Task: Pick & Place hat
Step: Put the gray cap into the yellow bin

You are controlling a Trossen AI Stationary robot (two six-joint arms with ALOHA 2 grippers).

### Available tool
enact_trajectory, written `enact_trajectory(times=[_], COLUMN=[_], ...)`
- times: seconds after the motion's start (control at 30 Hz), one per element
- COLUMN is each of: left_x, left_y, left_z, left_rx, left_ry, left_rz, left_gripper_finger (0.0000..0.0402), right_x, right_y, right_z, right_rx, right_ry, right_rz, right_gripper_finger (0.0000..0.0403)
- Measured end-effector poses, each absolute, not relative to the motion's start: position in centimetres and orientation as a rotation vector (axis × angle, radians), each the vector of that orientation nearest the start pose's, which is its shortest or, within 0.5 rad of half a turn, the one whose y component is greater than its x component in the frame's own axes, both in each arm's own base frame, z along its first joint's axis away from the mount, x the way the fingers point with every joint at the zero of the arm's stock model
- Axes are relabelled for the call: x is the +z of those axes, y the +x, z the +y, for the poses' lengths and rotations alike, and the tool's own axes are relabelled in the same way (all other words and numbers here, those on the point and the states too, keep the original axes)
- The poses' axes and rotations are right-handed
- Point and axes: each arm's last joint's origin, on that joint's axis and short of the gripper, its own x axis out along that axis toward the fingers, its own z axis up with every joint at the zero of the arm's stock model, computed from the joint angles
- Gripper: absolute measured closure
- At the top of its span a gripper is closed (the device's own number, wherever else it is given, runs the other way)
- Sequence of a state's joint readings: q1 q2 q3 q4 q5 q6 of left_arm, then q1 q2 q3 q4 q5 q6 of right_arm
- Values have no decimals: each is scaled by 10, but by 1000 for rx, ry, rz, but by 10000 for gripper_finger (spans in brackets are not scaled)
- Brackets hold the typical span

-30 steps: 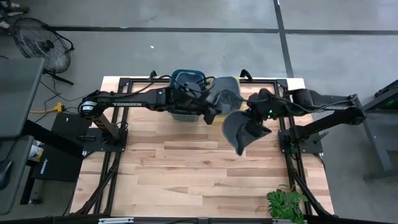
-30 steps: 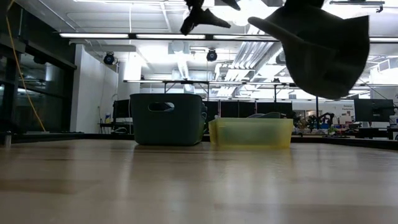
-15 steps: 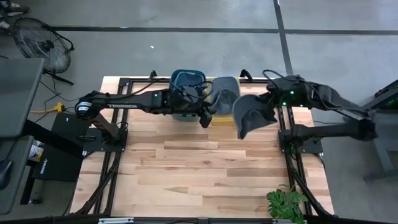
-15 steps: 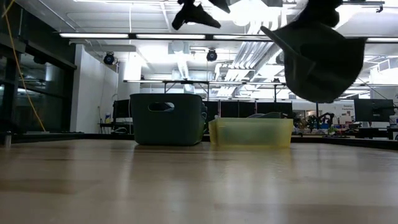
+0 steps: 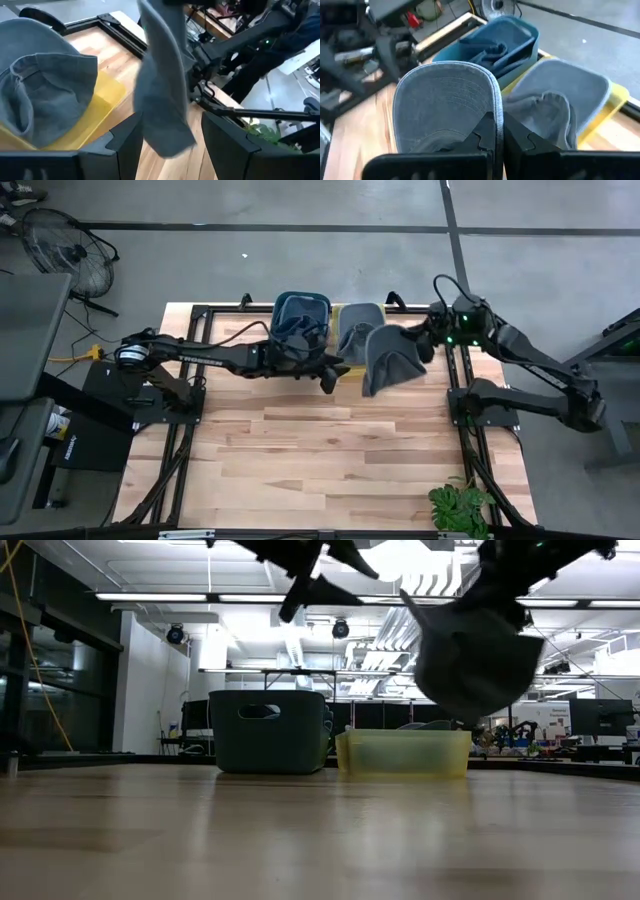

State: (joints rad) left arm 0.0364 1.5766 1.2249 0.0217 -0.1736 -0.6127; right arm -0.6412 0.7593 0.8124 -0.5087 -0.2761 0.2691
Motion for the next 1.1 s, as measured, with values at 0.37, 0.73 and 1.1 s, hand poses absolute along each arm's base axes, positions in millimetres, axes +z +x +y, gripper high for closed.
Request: enact_trajectory(times=[0.37,0.73,1.1], left_x=[314,298,271], left_y=[327,265,232], left_z=[30,65,99], left_rx=[333,287,181], left_ry=[-463,-421,-451], left_rz=[245,178,93], left_gripper_finger=[208,208,208], right_x=[295,293,262], right_y=[163,185,196], right_z=[-162,-220,-241], right_rx=[-439,-557,-700], right_ry=[660,718,822], right_rz=[279,314,468], right_gripper_finger=[399,399,399])
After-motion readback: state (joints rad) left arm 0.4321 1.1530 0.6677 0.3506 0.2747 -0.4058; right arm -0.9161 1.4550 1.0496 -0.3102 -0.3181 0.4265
